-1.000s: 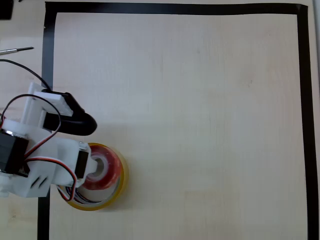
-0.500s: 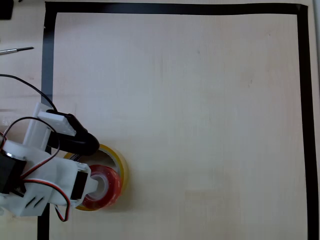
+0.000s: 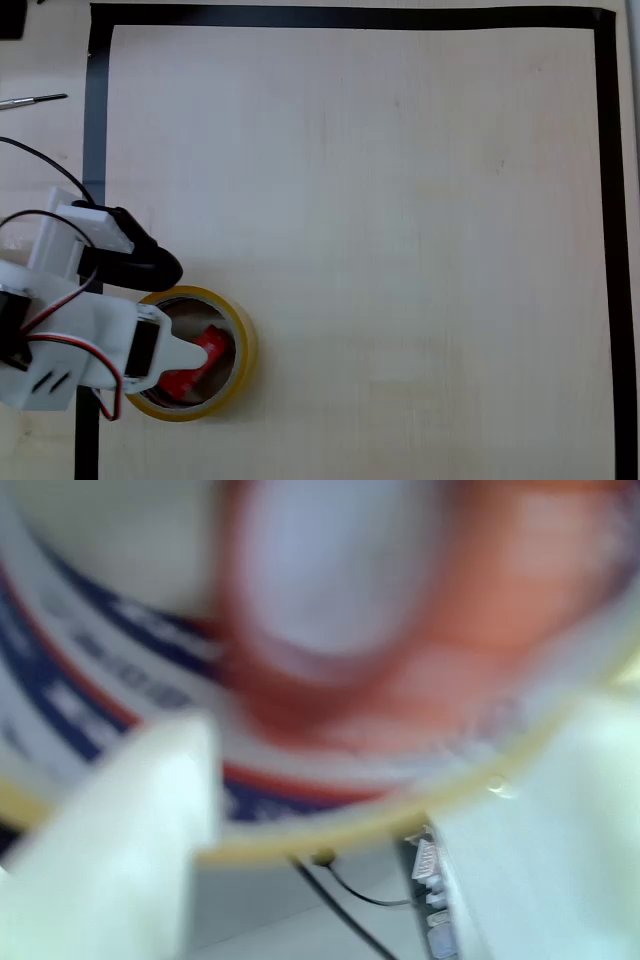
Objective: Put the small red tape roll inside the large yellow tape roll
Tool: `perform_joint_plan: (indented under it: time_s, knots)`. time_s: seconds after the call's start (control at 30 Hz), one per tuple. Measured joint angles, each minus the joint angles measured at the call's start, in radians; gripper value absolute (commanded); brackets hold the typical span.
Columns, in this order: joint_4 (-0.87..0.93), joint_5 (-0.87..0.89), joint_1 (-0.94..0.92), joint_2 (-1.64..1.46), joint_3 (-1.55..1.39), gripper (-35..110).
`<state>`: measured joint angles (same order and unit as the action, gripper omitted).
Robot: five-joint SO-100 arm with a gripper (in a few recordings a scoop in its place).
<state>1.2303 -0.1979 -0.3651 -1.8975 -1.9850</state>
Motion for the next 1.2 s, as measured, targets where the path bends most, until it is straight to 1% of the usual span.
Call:
perform_joint_plan:
  time_s: [0.17,0.2,0.27,0.4,0.5,0.67,0.83,0.93,1.03,1.13,1.2]
  knots:
    - [0.005,0.0,-0.014,-0.035,0.0,24]
    - [0.005,0.0,-0.018,-0.048,0.0,20]
    - [0.023,0.0,-0.032,-0.092,0.0,0]
    - [0.061,0.0,-0.058,-0.252,-0.063,0]
    - [0.026,0.0,-0.04,-0.443,-0.216,0]
    - [-0.097,0.0,0.146,-0.815,-0.589,0]
    - [-0.265,0.028,0.262,-0.905,-0.853,0]
    - [-0.305,0.04,0.322,-0.969,-0.946,0]
    - [-0.265,0.041,0.339,-1.123,-1.031,0]
    - [-0.14,0.06,0.359,-1.327,-1.06,0]
    - [-0.078,0.071,0.362,-1.394,-1.06,0]
